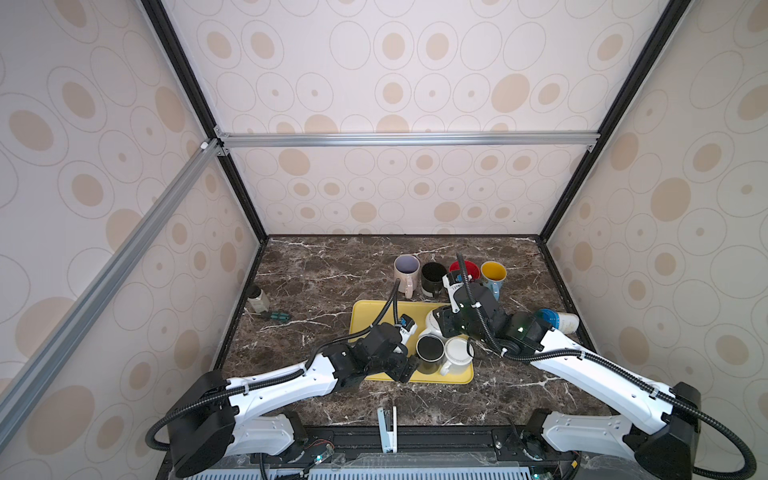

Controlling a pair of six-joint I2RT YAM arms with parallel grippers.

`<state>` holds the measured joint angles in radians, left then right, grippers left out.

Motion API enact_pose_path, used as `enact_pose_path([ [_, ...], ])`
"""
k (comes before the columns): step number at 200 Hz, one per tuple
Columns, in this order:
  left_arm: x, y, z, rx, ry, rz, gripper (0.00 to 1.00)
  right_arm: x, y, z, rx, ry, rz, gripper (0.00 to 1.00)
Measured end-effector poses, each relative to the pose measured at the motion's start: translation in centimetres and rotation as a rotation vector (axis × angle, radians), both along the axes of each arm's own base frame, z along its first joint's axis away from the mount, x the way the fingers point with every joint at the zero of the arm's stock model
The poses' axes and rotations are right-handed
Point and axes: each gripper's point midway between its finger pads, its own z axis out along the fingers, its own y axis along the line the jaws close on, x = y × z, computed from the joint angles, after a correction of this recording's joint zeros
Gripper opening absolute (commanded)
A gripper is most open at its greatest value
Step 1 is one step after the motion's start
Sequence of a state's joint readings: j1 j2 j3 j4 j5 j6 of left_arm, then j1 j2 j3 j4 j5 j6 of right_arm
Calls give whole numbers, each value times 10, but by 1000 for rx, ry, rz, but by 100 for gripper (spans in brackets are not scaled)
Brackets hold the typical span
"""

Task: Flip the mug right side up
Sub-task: 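Lower the left gripper onto the upside-down black-and-white mug while the right hovers, then close the left gripper on the base of the black mug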

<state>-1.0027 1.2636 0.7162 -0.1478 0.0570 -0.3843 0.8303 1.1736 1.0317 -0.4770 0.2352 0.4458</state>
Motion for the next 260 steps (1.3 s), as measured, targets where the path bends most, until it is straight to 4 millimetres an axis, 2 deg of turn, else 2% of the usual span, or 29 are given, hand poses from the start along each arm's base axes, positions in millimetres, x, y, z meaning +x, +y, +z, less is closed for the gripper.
enact_pose_path([
  [41,-3,-6,-25,86,24,-34,72,-2,-4,-6,-4,-2,-7,38],
  [98,3,-18,-28,119,8,-61,65,-2,-8,-5,-3,-17,-19,38],
  [132,3,-18,-40,152,22,-72,58,-1,-9,-4,3,-25,-27,38],
  [150,3,-19,-45,167,26,-77,57,-1,-9,-4,12,-26,-30,37],
  [213,6,-19,-45,188,8,-78,48,-1,-8,-4,24,-28,-36,37],
  [260,7,-19,-45,194,3,-83,37,-1,-8,-4,25,-28,-36,37],
])
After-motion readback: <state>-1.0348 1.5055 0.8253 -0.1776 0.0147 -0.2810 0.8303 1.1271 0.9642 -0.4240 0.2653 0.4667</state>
